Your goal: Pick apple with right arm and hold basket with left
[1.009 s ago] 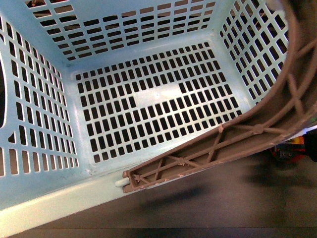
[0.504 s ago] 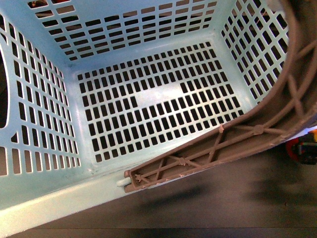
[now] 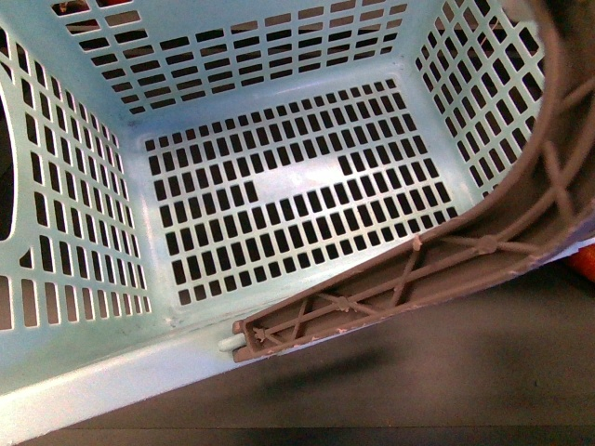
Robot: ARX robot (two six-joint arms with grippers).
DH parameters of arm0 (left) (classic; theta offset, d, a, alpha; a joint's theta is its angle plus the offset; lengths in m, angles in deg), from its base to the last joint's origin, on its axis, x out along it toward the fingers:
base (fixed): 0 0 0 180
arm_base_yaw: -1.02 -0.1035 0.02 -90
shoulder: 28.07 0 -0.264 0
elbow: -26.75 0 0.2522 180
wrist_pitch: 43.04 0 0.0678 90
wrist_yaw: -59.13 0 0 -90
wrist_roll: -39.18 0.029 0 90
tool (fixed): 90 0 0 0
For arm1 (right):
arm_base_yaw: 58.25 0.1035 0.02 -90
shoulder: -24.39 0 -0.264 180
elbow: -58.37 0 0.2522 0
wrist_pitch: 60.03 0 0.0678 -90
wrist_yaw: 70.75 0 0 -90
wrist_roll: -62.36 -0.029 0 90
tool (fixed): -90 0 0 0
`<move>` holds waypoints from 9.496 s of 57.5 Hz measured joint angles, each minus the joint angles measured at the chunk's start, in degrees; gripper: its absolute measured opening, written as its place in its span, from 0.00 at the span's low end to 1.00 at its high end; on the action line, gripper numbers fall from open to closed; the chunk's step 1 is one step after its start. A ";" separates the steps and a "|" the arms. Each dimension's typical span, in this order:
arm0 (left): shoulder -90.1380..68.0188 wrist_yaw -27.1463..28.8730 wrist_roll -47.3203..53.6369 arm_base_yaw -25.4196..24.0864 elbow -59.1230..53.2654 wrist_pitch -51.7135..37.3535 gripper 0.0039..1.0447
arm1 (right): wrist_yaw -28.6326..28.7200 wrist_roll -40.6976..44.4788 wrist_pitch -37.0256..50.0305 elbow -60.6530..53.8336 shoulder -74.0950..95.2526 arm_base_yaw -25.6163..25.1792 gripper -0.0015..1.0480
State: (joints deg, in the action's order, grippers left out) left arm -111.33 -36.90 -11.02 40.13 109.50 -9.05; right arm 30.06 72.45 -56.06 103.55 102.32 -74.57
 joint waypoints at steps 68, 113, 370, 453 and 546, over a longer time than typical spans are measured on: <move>-0.02 -0.17 0.07 0.00 0.00 0.00 0.15 | -16.02 -13.40 -4.42 0.81 -17.00 37.66 0.92; -0.44 0.20 -0.15 0.00 0.00 0.00 0.15 | -15.87 -10.51 7.19 -18.38 -39.34 21.51 0.40; -20.61 13.55 -34.10 -42.51 -10.19 -22.77 0.15 | -10.93 -10.25 -17.66 -30.21 -77.61 16.50 0.92; 11.02 12.55 -30.08 -40.06 -18.69 -6.54 0.93 | -10.93 -10.27 -17.66 -30.21 -77.61 16.50 0.92; 59.80 6.01 49.57 -39.06 -68.13 -43.60 0.03 | -10.93 -10.25 -17.66 -30.21 -77.61 16.50 0.92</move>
State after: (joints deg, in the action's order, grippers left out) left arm -51.53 -30.89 38.56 1.08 41.37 -52.66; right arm 19.13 62.20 -73.72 73.34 24.71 -58.07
